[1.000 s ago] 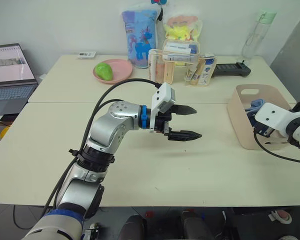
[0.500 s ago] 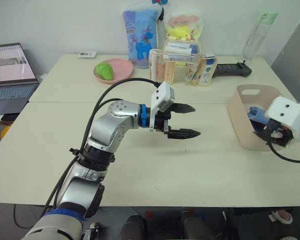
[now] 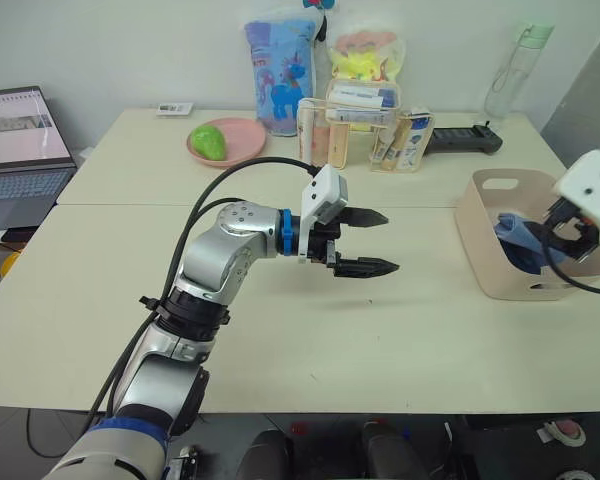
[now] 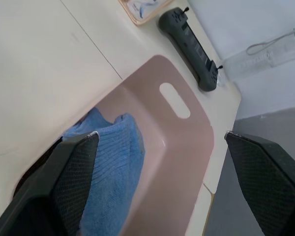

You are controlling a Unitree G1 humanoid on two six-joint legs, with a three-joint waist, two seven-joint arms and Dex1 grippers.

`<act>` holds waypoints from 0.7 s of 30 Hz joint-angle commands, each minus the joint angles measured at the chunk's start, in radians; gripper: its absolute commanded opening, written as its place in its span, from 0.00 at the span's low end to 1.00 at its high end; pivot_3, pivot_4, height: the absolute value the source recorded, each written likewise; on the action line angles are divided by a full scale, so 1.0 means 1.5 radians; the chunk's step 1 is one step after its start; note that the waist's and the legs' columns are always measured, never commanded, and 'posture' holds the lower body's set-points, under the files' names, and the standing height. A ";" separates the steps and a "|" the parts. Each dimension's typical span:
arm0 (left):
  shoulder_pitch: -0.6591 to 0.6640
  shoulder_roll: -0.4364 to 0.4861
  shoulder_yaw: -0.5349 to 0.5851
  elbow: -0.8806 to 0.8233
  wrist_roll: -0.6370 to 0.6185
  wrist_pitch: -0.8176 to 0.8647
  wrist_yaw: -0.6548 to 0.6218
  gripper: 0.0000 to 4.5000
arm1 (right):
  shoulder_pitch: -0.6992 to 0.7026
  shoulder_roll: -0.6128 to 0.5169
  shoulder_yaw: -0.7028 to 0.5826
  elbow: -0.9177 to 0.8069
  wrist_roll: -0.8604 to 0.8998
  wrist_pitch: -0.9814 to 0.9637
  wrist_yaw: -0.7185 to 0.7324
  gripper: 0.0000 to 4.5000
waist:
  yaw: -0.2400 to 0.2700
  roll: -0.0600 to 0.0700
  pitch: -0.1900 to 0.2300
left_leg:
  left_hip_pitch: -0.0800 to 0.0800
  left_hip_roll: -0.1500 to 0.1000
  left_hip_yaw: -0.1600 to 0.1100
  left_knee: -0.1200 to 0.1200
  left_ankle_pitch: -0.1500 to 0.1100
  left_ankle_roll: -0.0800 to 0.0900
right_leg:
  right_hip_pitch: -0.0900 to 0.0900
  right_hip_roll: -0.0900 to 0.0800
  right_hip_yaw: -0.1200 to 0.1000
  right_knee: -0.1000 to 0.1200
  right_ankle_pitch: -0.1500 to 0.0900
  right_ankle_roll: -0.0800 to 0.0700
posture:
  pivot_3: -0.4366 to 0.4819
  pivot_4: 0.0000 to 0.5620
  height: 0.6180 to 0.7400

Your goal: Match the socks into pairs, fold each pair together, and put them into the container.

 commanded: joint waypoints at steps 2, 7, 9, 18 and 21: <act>-0.007 -0.001 0.000 -0.029 -0.007 -0.001 -0.005 1.00 | 0.024 0.015 0.041 0.016 -0.068 -0.046 -0.052 0.98 | 0.000 0.000 0.000 | 0.000 0.000 0.000 0.000 0.000 -0.001 | 0.000 0.000 0.000 0.000 0.000 0.000 | 0.48 0.27 0.69; 0.001 0.011 0.007 -0.043 -0.013 0.008 -0.003 1.00 | 0.017 0.040 0.028 0.004 -0.052 -0.028 -0.036 0.98 | -0.002 0.000 0.000 | 0.000 0.000 0.001 0.000 0.001 -0.001 | 0.000 0.000 0.000 0.000 0.000 0.000 | 0.48 0.27 0.69; 0.002 0.013 0.009 -0.048 -0.015 0.012 -0.002 1.00 | 0.014 0.036 0.022 0.011 -0.059 -0.034 -0.039 0.98 | -0.002 0.000 0.000 | 0.000 0.000 0.000 0.000 0.001 -0.001 | 0.000 0.000 0.000 0.000 0.000 0.000 | 0.48 0.27 0.69; 0.025 0.044 0.037 -0.092 -0.046 0.028 -0.006 1.00 | -0.047 0.052 -0.176 -0.035 0.066 0.073 0.024 0.98 | -0.002 0.000 0.000 | 0.000 0.000 0.001 0.000 0.000 -0.001 | 0.000 0.000 0.000 0.000 0.000 0.000 | 0.48 0.27 0.69; 0.056 0.072 0.056 -0.118 -0.052 0.024 -0.002 1.00 | -0.073 0.158 -0.188 -0.130 0.171 0.107 0.019 0.98 | -0.005 -0.001 0.000 | 0.001 0.001 0.000 0.000 0.000 0.001 | 0.000 0.001 0.000 0.001 0.000 0.000 | 0.48 0.27 0.69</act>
